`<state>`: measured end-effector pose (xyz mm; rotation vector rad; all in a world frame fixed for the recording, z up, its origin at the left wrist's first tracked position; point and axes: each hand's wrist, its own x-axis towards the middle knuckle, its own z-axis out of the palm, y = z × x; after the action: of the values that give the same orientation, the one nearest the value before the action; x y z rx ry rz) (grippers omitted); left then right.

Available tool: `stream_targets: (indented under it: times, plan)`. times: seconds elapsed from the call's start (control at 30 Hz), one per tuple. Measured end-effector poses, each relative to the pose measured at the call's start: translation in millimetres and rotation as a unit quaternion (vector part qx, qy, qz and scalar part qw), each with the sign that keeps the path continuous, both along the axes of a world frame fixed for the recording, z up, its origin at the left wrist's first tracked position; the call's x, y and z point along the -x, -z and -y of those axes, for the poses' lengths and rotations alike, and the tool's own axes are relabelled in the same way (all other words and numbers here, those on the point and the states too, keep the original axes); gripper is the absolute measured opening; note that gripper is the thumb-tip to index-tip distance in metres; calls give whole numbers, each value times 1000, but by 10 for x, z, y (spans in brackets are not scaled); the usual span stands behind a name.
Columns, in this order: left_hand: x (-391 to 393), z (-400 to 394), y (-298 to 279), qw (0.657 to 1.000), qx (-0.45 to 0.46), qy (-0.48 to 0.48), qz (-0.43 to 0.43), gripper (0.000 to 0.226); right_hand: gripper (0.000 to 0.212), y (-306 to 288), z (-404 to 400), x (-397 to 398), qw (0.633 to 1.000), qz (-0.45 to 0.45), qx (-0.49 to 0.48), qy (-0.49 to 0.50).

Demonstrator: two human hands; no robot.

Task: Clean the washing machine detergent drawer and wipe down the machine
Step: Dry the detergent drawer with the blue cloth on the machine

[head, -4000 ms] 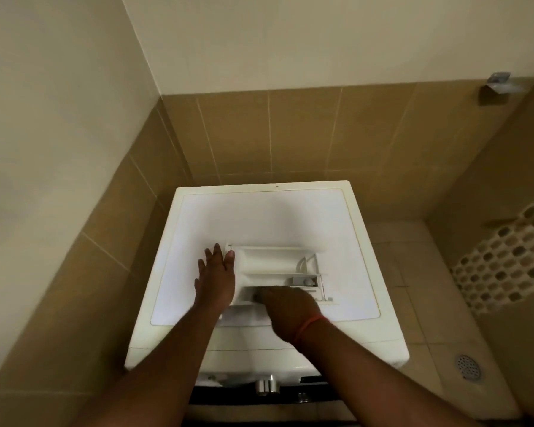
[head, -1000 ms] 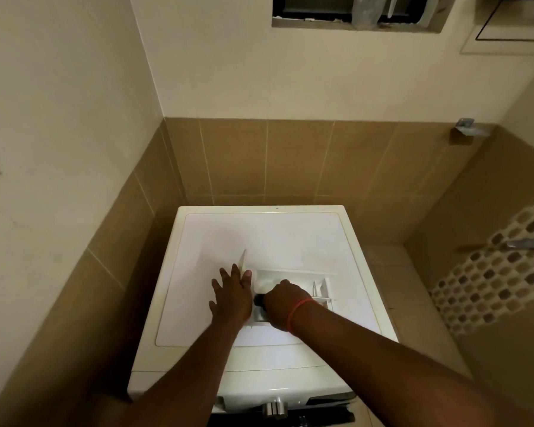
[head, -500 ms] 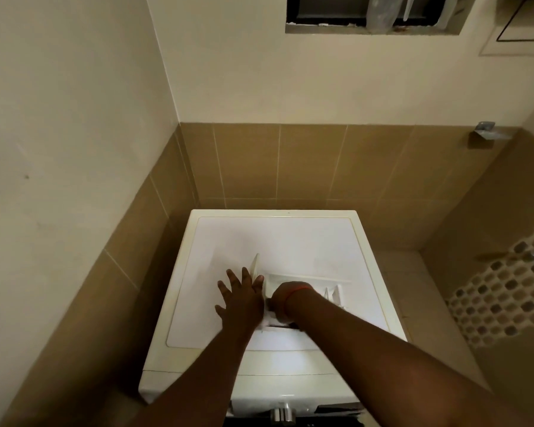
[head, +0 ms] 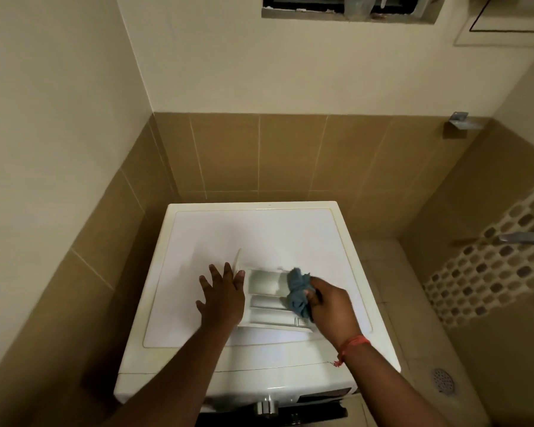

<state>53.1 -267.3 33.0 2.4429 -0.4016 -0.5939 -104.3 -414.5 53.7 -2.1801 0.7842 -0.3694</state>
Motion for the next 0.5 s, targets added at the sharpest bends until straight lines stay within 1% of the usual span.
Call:
stream_targets:
  times: [0.03, 0.07, 0.1, 0.17, 0.2, 0.23, 0.37, 0.5]
  plan:
    - [1, 0, -7, 1000, 23, -9, -6, 63, 19, -41, 41, 40, 999, 0, 39, 13]
    - [4, 6, -16, 999, 34, -13, -10, 63, 15, -75, 77, 74, 995, -27, 94, 1]
    - [-1, 6, -15, 999, 34, -13, -14, 62, 14, -82, 93, 96, 984, -80, 154, -24]
    - [-16, 2, 13, 1000, -7, 8, -2, 59, 26, -29, 63, 100, 950, -183, 240, -76]
    - [-17, -2, 24, 999, -42, 28, 14, 58, 31, 16, 11, 93, 938, -211, 256, -101]
    - [-21, 1, 29, 997, -59, 37, 22, 57, 33, 55, -50, 78, 934, -214, 261, -118]
    - [-13, 18, -6, 1000, -27, 9, -8, 61, 29, 90, -208, -52, 935, -172, 277, -142]
    - [-14, 29, -4, 1000, -22, 6, -12, 61, 30, 109, -170, -132, 928, -175, 280, -175]
